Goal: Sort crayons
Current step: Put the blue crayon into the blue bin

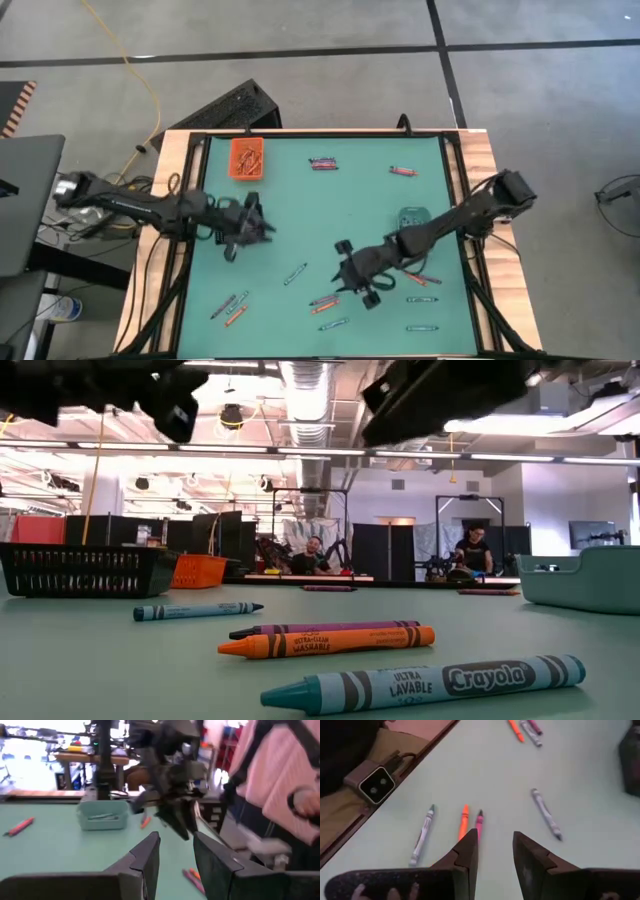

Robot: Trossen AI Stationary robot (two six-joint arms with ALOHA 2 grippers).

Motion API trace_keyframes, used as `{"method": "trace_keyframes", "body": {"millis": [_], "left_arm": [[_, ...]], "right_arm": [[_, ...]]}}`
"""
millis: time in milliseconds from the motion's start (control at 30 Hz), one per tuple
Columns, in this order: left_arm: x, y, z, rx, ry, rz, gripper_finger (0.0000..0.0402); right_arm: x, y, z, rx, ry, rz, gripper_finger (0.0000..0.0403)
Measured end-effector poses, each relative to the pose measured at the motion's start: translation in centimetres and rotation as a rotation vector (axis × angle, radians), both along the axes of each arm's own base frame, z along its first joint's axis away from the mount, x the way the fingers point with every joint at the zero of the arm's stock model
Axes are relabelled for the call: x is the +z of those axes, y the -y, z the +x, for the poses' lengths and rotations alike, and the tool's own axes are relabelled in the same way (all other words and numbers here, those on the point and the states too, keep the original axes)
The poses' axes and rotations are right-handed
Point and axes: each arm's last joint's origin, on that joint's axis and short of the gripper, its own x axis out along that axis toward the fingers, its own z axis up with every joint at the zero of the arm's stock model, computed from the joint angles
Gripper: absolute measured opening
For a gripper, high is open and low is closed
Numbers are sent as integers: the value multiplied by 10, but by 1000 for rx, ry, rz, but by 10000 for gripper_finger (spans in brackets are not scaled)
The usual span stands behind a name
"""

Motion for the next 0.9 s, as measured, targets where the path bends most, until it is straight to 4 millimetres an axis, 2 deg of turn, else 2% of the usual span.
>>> {"method": "trace_keyframes", "body": {"millis": [133,267,400,500,767,900], "left_arm": [[-11,23,3,35,-51,103,110],[-21,31,7,105,-98,151,110],[-26,32,9,123,-125,167,110],[-25,31,9,131,-119,188,110],[-27,31,9,142,-129,194,110],[-27,31,9,142,-133,194,110]], "right_arm": [[-19,-2,21,16,114,-26,118],[-38,17,45,-23,216,-33,118],[-63,44,60,-57,197,-20,118],[-78,53,69,-8,205,31,118],[-100,59,98,32,185,68,118],[-109,58,102,34,136,55,118]]}}
